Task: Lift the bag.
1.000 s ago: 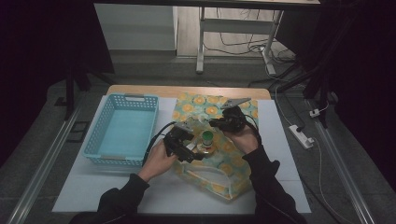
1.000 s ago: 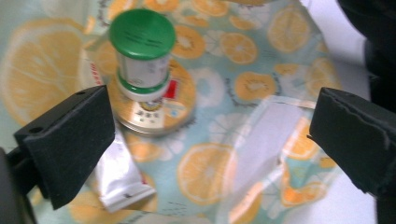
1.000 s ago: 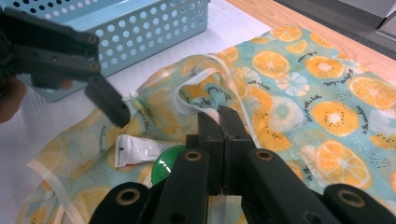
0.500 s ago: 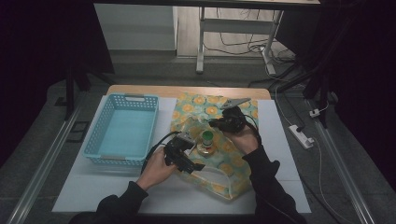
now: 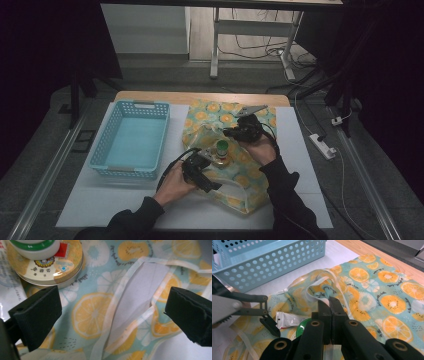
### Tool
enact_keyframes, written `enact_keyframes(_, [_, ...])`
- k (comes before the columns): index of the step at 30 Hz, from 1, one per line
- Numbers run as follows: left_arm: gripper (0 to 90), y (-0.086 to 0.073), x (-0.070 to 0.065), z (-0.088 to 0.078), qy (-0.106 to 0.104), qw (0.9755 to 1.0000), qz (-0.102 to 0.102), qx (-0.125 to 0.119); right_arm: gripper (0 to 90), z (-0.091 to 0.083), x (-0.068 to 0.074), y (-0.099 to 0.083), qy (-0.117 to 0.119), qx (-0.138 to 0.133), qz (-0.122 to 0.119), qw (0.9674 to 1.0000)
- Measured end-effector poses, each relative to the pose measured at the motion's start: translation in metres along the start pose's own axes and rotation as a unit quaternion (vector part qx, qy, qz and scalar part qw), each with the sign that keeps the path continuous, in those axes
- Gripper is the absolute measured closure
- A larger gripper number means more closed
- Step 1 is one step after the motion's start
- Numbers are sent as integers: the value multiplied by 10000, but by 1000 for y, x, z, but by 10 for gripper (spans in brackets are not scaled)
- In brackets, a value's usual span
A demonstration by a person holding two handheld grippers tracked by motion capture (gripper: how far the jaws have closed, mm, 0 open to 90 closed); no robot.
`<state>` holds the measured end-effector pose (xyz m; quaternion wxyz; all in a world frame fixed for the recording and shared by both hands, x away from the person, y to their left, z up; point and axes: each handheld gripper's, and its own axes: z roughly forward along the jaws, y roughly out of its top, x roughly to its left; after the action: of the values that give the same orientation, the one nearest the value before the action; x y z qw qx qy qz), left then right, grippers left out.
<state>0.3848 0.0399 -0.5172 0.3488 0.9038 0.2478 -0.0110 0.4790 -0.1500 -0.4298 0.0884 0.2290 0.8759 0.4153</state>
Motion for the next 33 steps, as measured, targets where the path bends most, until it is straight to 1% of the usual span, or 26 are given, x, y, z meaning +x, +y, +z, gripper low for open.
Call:
enact_keyframes(1, [9, -1, 0, 2, 2, 10000, 3, 17, 892, 0, 0, 0, -2, -1, -5, 10000])
enact_keyframes(3, [7, -2, 1, 6, 124, 9998, 56, 122, 892, 0, 0, 0, -2, 0, -2, 10000])
enact_keyframes(5, [11, -3, 1, 9, 183, 9997, 85, 161, 892, 0, 0, 0, -3, 4, 1, 10000])
enact_keyframes(7, [31, -5, 1, 12, 275, 9994, 83, 189, 892, 0, 0, 0, -1, 7, -17, 10000])
enact_keyframes(9, [57, -6, 1, 13, 415, 9987, 144, 253, 892, 0, -1, 0, 0, 7, -15, 10000])
enact_keyframes(12, [130, -7, 0, 12, 630, 9973, 246, 284, 892, 0, -1, -1, -6, 3, -16, 10000])
enact_keyframes(13, [173, -7, -1, 11, 725, 9965, 299, 302, 892, 0, -1, -1, -4, 2, -14, 10000])
enact_keyframes(15, [241, -7, 0, 8, 731, 9963, 301, 324, 892, 0, -1, -1, -4, 3, -16, 10000])
enact_keyframes(16, [289, -7, 0, 7, 715, 9965, 298, 300, 892, 0, -1, -1, -3, 6, -15, 10000])
enact_keyframes(17, [352, -7, 0, 6, 696, 9965, 334, 312, 892, 0, -1, -1, -4, 8, -14, 10000])
enact_keyframes(18, [407, -7, 0, 5, 698, 9965, 327, 333, 892, 1, -1, -1, -1, 13, -16, 10000])
enact_keyframes(19, [448, -7, 0, 4, 694, 9966, 280, 351, 892, 1, -1, -1, 0, 10, -15, 10000])
enact_keyframes(20, [504, -6, 0, 3, 699, 9966, 234, 372, 892, 1, -1, -1, 1, 12, -16, 10000])
enact_keyframes(21, [581, -6, 0, 2, 701, 9966, 203, 387, 892, 1, 0, -1, -1, 19, -17, 10000])
enact_keyframes(23, [688, -6, 2, 1, 661, 9969, 119, 418, 892, 1, 0, -1, 1, 35, -22, 10000])
enact_keyframes(26, [810, -7, 4, -1, 598, 9973, 8, 421, 892, 2, 0, -1, 9, 58, -22, 10000])
enact_keyframes(28, [855, -7, 5, -1, 566, 9975, -77, 428, 893, 2, 0, -1, 12, 70, -27, 10000])
enact_keyframes(29, [876, -7, 5, -1, 570, 9973, -153, 445, 893, 2, 0, -1, 15, 74, -13, 10000])
enact_keyframes(31, [886, -5, 6, -2, 560, 9966, -325, 505, 893, 2, 0, -1, 23, 75, -22, 10000])
enact_keyframes(33, [888, -4, 5, -4, 582, 9960, -423, 531, 893, 1, 1, -1, 29, 71, -18, 10000])
